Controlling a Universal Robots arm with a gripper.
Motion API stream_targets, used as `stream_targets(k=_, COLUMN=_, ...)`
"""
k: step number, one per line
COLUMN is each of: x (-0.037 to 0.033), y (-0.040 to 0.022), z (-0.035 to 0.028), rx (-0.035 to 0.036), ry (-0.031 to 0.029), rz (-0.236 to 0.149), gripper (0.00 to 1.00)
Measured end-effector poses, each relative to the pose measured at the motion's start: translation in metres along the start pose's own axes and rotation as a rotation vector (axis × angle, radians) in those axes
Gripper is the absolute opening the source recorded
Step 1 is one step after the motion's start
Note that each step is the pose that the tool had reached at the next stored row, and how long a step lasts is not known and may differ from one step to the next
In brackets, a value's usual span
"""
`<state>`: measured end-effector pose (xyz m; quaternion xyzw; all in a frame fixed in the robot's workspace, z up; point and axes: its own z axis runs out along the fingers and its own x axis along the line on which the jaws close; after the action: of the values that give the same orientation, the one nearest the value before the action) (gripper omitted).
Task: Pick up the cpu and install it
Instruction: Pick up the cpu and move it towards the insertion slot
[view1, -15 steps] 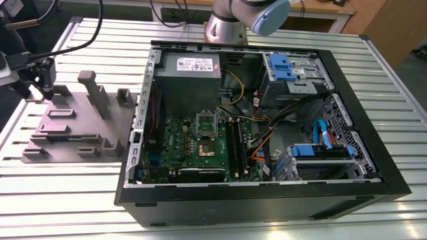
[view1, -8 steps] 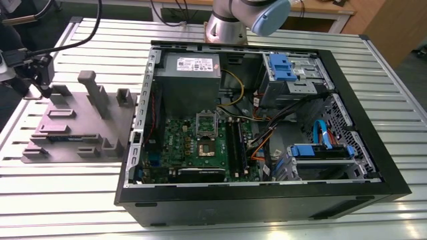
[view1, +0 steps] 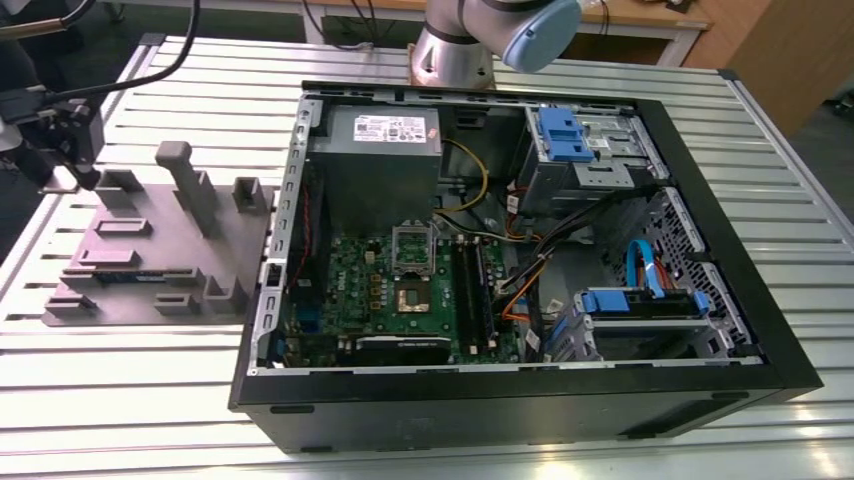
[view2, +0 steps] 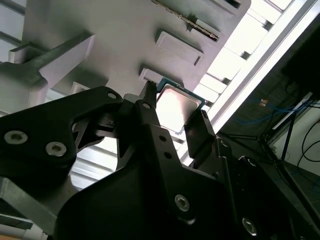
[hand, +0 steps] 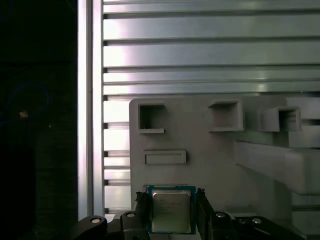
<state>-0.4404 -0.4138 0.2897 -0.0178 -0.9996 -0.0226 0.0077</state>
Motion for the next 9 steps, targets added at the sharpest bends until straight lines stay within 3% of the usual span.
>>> stream_targets(k=9, x=0.0002, y=0.0005, z=-0.0124, rx=-0.0001, ry=-0.0003, rz=0.008, gripper=0.47)
